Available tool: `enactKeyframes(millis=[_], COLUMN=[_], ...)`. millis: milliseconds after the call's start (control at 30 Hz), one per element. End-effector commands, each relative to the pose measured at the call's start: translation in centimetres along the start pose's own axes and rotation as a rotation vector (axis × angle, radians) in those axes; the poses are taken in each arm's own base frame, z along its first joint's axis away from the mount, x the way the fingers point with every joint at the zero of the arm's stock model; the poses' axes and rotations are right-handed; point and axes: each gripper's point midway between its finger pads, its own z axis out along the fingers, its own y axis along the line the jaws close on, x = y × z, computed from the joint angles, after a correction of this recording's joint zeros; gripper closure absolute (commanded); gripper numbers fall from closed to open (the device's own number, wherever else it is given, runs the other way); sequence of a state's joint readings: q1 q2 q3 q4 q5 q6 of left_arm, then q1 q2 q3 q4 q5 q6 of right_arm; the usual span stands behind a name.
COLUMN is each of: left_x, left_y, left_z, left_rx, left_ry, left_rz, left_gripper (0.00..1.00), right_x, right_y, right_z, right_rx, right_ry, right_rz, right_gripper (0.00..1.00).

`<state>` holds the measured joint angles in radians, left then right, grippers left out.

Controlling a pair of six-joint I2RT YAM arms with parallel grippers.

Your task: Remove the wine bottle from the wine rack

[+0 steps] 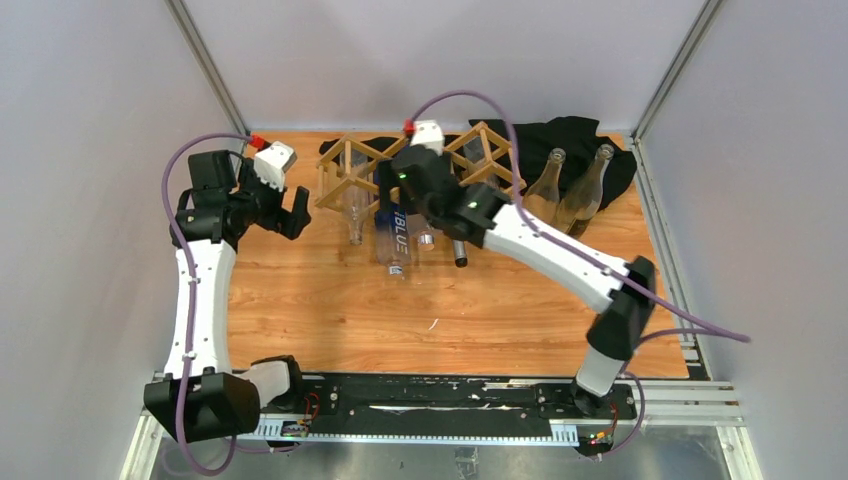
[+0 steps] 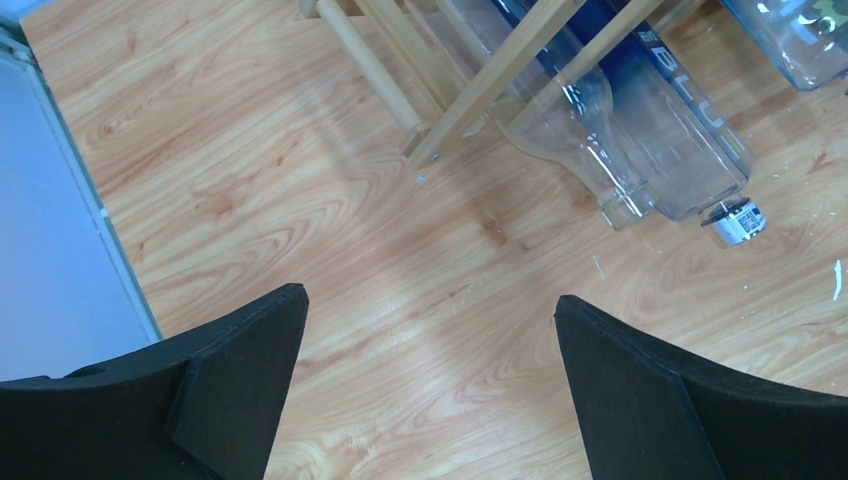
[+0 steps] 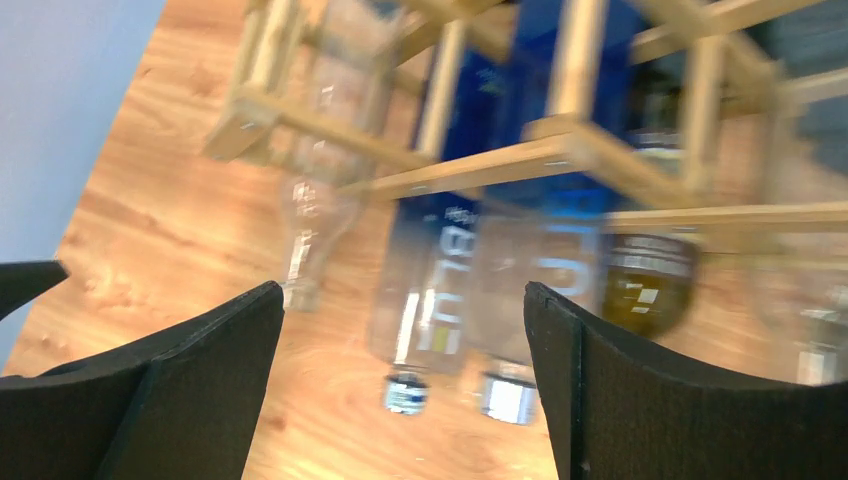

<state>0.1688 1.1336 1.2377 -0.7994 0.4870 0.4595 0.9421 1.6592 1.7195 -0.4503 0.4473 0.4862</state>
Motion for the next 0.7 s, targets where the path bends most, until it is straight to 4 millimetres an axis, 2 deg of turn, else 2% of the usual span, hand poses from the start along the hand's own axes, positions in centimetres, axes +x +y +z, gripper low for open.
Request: enactKeyframes(millis=[0, 100, 200, 400, 667], left_x=[0.5, 0.7, 0.8, 0.8, 0.4], left_y=[0.0, 0.1, 0.1, -0.5, -1.1], left_z=[-0.5, -0.6, -0.9, -1.5, -1.9], left_rx=[0.019, 0.025, 0.027, 0.038, 0.056], left_ry=[-0.007, -0.006, -0.006, -0.024, -0.049], left_rz=[0.004, 0.002, 0.01, 0.025, 0.032], left_gripper=[0.0, 0.0, 0.0, 0.0, 0.0], right_x=[2.2, 4.4, 6.5, 8.2, 11.7], right_y=[5.4, 7.6, 8.5, 10.2, 10.6], right_z=[1.2, 2.8, 4.8, 7.1, 10.4], right_rx=[-0.044, -0.049, -0.035, -0.051, -0.024], right_ry=[0.047, 0.088, 0.133, 0.175, 0.247], right_rz=[0.039, 0.033, 0.038, 0.043, 0.043], right_gripper=[0.07, 0.07, 0.06, 0.06, 0.06])
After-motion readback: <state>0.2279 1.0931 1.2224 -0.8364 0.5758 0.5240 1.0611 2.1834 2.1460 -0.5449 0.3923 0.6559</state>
